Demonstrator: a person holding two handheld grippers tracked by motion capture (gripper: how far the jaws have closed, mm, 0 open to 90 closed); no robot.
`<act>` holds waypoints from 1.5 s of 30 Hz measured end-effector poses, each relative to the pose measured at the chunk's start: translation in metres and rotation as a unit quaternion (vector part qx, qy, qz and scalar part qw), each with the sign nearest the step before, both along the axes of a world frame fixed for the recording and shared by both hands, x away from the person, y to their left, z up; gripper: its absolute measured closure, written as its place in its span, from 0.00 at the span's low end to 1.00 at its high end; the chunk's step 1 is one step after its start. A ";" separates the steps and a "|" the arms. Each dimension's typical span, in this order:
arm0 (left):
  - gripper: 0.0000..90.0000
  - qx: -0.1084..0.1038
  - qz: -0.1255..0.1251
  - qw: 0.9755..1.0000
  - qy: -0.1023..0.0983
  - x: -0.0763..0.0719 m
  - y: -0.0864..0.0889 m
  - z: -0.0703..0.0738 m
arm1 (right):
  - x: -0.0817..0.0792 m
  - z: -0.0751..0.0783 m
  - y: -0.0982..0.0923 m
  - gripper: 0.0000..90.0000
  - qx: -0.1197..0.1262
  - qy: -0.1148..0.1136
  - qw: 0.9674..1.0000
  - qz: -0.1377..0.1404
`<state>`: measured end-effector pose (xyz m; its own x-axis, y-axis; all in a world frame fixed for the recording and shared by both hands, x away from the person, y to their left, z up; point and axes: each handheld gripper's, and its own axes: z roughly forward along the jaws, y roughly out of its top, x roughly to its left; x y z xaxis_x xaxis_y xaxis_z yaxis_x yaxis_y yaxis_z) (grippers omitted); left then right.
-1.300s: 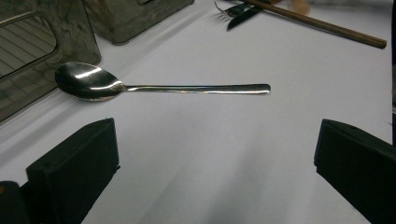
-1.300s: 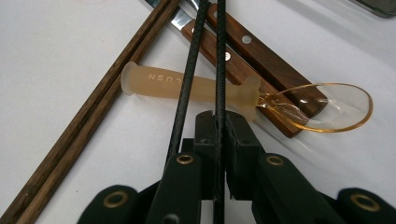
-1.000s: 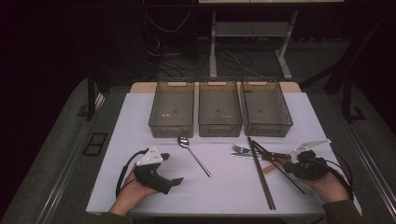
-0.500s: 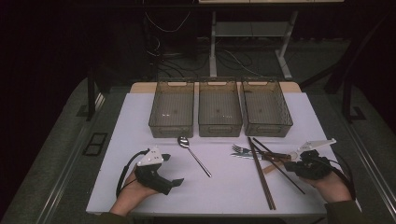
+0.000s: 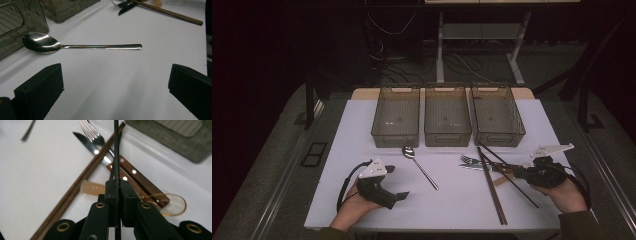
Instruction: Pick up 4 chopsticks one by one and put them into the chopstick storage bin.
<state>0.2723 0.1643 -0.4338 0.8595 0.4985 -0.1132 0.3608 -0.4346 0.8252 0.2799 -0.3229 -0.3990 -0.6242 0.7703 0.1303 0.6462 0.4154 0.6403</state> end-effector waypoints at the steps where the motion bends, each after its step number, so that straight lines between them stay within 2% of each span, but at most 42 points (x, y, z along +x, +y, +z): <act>1: 0.00 0.001 -0.002 1.000 -0.002 0.000 0.000 0.000 | 0.000 0.001 0.001 0.95 0.004 -0.002 1.000 0.003; 21: 0.00 -0.004 -0.002 1.000 -0.001 0.000 -0.001 0.000 | 0.017 0.023 0.047 0.95 0.038 -0.027 0.999 0.026; 32: 0.00 -0.003 0.000 1.000 -0.003 0.000 -0.001 0.001 | 0.024 0.035 0.071 0.95 0.048 -0.030 0.997 0.045; 38: 0.00 -0.008 -0.006 1.000 -0.006 -0.001 -0.003 0.001 | 0.033 0.046 0.085 0.95 0.035 -0.032 0.998 0.048; 45: 0.00 -0.008 -0.007 1.000 -0.006 -0.001 -0.003 0.001 | 0.043 0.059 0.102 0.95 0.037 -0.042 0.998 0.042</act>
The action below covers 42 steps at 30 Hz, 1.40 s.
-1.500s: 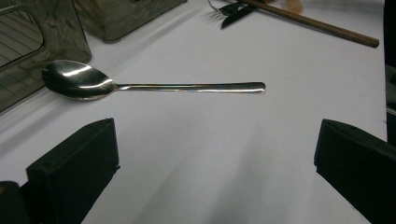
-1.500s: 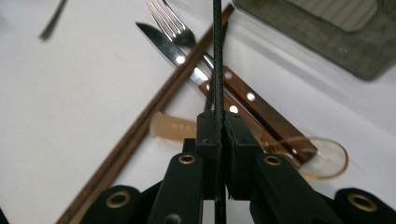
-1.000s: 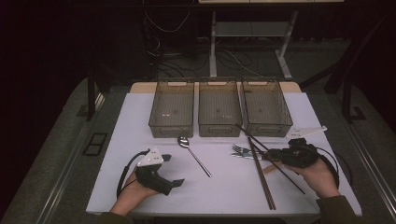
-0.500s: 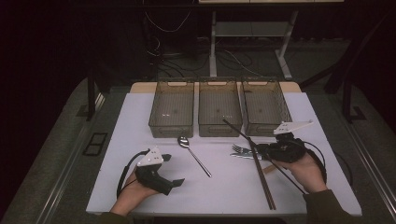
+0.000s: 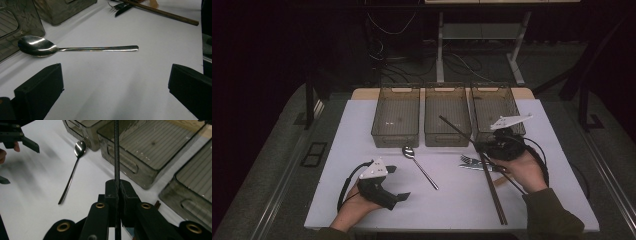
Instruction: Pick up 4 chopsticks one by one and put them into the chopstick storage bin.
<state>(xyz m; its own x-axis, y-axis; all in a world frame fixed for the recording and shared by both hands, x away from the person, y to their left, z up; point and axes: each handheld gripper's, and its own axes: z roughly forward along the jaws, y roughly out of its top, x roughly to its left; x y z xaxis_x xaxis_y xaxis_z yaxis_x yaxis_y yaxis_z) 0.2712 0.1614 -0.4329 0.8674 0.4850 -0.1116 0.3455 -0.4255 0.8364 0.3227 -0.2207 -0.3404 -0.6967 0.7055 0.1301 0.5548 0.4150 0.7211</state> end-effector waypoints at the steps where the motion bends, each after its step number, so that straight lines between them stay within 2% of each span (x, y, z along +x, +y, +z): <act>1: 0.00 -0.001 0.000 1.000 0.000 0.000 0.000 0.000 | 0.001 0.001 0.003 0.95 -0.002 -0.001 1.000 0.000; 12: 0.00 0.000 0.001 1.000 0.000 0.000 0.000 0.000 | 0.019 0.016 0.032 0.95 -0.019 -0.017 1.000 0.004; 19: 0.00 0.003 -0.002 1.000 -0.004 0.001 0.000 0.001 | 0.028 0.028 0.040 0.95 -0.029 -0.008 1.000 0.005; 25: 0.00 0.000 -0.003 1.000 -0.005 0.000 -0.001 0.001 | 0.043 0.043 0.056 0.95 -0.046 -0.004 0.999 0.013; 30: 0.00 -0.002 -0.006 1.000 -0.005 0.000 -0.001 0.002 | 0.058 0.052 0.075 0.95 -0.054 -0.010 0.998 0.015; 32: 0.00 -0.005 -0.006 1.000 -0.004 0.000 -0.001 0.002 | 0.064 0.053 0.083 0.95 -0.058 -0.017 0.998 0.020; 42: 0.00 -0.006 -0.007 1.000 -0.005 0.000 -0.001 0.002 | 0.090 0.047 0.120 0.95 -0.055 -0.013 0.998 0.023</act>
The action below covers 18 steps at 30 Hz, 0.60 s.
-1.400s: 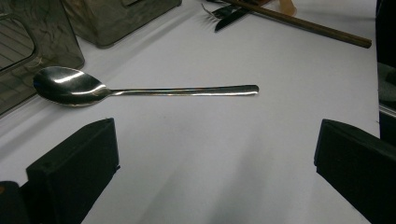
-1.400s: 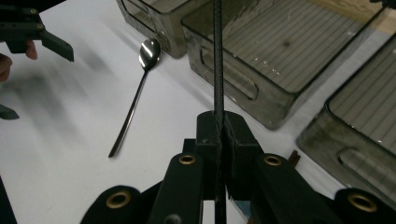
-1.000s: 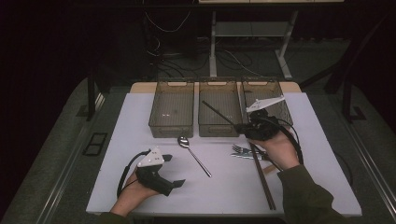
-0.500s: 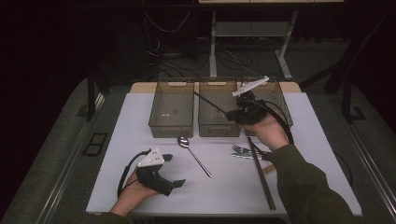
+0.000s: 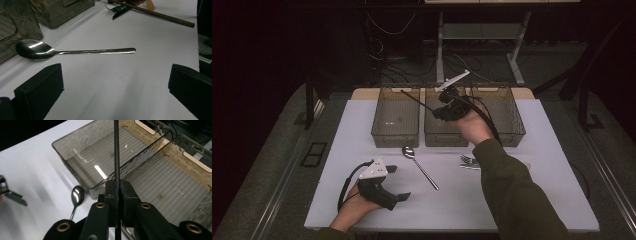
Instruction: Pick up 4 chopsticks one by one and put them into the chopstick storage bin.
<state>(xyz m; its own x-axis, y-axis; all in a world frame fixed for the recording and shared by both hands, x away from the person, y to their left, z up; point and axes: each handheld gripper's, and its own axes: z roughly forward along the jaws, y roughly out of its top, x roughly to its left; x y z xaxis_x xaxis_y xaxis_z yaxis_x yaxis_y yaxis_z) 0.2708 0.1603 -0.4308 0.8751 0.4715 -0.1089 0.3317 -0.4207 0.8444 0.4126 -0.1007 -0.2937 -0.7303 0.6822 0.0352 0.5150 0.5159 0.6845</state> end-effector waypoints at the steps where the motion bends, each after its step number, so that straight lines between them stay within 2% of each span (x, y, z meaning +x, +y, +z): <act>1: 0.00 -0.001 0.000 1.000 0.000 0.000 0.000 0.000 | 0.003 -0.001 0.003 0.95 -0.001 0.001 1.000 0.000; 9: 0.00 -0.004 -0.003 1.000 0.003 0.000 0.000 0.000 | 0.026 -0.012 0.024 0.95 0.000 0.011 1.000 -0.012; 18: 0.00 -0.001 -0.009 1.000 0.002 0.000 -0.001 -0.001 | 0.054 -0.026 0.050 0.95 -0.003 0.025 0.999 -0.042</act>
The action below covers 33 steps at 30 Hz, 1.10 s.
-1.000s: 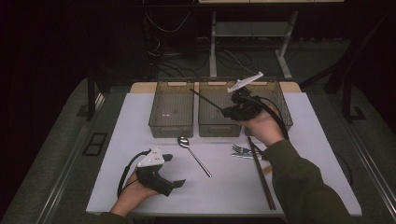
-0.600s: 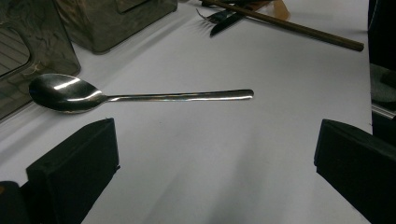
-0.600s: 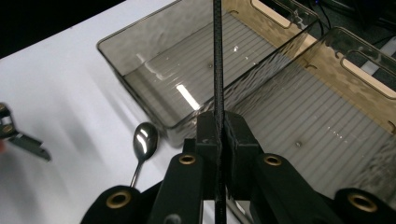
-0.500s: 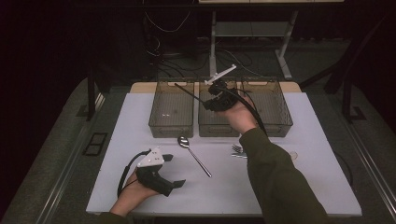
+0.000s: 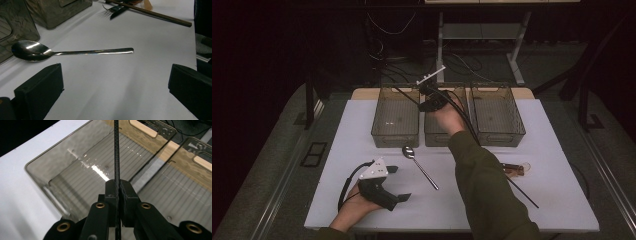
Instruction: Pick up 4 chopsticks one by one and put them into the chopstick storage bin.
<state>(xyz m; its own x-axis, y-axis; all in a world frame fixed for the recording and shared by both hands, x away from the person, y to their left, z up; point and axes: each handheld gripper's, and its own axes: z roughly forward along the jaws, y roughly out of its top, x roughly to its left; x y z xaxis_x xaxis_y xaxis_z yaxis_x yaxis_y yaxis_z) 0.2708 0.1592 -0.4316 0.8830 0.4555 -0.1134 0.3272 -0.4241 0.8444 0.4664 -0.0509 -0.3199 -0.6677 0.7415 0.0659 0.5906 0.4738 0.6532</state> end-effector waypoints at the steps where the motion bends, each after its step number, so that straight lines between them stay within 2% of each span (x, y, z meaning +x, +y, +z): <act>1: 0.00 0.000 0.000 1.000 0.001 0.000 0.000 0.000 | 0.003 -0.002 0.004 0.95 -0.001 0.001 1.000 -0.003; 12: 0.00 -0.001 -0.002 1.000 0.000 0.000 -0.001 -0.001 | 0.028 -0.032 0.038 0.95 -0.020 0.025 0.999 -0.022; 15: 0.00 0.001 -0.003 1.000 -0.001 0.001 -0.001 -0.001 | 0.033 -0.038 0.045 0.95 -0.017 0.033 0.999 -0.031; 20: 0.00 -0.009 0.001 1.000 0.003 0.000 0.000 0.000 | 0.037 -0.048 0.056 0.95 -0.024 0.043 0.998 -0.036; 23: 0.00 -0.007 -0.001 1.000 0.002 0.000 -0.001 0.000 | 0.038 -0.054 0.065 0.95 -0.026 0.053 0.998 -0.035; 28: 0.00 -0.003 -0.005 1.000 0.002 0.001 -0.001 0.000 | 0.038 -0.058 0.070 0.94 -0.024 0.053 0.998 -0.028; 30: 0.00 -0.002 -0.005 1.000 0.002 0.001 -0.001 0.000 | 0.037 -0.058 0.071 0.82 -0.022 0.043 0.998 -0.030; 33: 0.00 -0.004 -0.003 1.000 0.003 0.001 -0.001 0.000 | 0.036 -0.053 0.069 0.76 -0.014 0.036 0.999 -0.029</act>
<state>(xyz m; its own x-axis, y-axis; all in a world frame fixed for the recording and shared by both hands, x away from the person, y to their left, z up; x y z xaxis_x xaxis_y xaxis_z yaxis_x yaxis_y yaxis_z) 0.2713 0.1584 -0.4318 0.8848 0.4498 -0.1218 0.3294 -0.4189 0.8462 0.5019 0.0178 -0.3731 -0.6181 0.7809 0.0905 0.6621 0.4550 0.5955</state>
